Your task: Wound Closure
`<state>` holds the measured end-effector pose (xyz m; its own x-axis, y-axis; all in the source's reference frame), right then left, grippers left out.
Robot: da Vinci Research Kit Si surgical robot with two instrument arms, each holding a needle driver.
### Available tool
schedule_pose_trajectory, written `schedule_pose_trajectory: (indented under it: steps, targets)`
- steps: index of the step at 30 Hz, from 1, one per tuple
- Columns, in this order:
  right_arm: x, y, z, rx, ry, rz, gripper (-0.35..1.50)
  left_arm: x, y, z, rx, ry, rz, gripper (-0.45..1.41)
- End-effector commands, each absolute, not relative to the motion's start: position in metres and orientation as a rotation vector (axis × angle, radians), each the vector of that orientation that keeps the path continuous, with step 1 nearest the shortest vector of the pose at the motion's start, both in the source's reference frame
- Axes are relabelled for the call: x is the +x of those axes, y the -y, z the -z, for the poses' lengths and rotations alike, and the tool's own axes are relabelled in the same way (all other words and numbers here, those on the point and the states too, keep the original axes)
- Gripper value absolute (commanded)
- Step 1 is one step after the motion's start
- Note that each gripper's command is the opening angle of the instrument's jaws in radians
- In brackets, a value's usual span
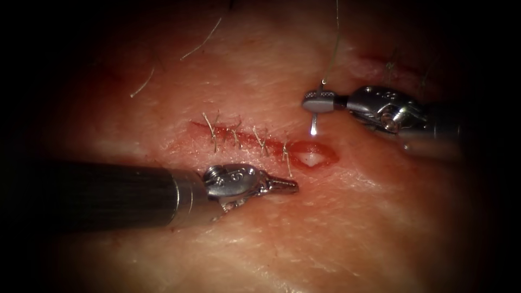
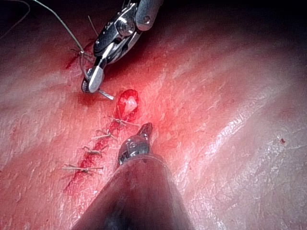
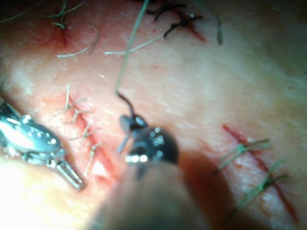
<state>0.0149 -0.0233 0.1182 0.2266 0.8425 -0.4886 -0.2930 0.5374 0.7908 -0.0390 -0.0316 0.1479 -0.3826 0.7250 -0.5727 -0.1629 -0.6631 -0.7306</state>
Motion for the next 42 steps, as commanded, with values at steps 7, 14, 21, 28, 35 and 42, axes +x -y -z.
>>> schedule_pose_trajectory:
  steps: [7, 14, 21, 28, 35, 42]
  targets:
    - [0.0158, 0.0247, -0.1188, 0.725, -1.06, -0.872, -0.35, -0.0397, 0.0321, -0.1486, -1.274, 0.789, -2.078, -0.06]
    - [0.0161, 0.0257, -0.119, 0.84, -1.042, -0.899, -0.35, -0.0397, 0.0322, -0.1486, -1.271, 0.789, -2.081, -0.06]
    - [0.0169, 0.0275, -0.1185, 0.965, -1.042, -0.917, -0.35, -0.0396, 0.0322, -0.1486, -1.271, 0.79, -2.081, -0.06]
    - [0.0171, 0.0275, -0.1182, 0.766, -1.112, -0.824, 0.74, -0.0397, 0.0322, -0.1486, -1.268, 0.789, -2.084, -0.06]
    - [0.0177, 0.026, -0.1186, 0.486, -1.115, -0.765, 1.46, -0.0397, 0.0323, -0.1486, -1.269, 0.793, -2.085, -0.06]
    - [0.0178, 0.0243, -0.1173, 0.393, -1.1, -0.721, 1.48, -0.0395, 0.0324, -0.1485, -1.27, 0.794, -2.085, -0.06]
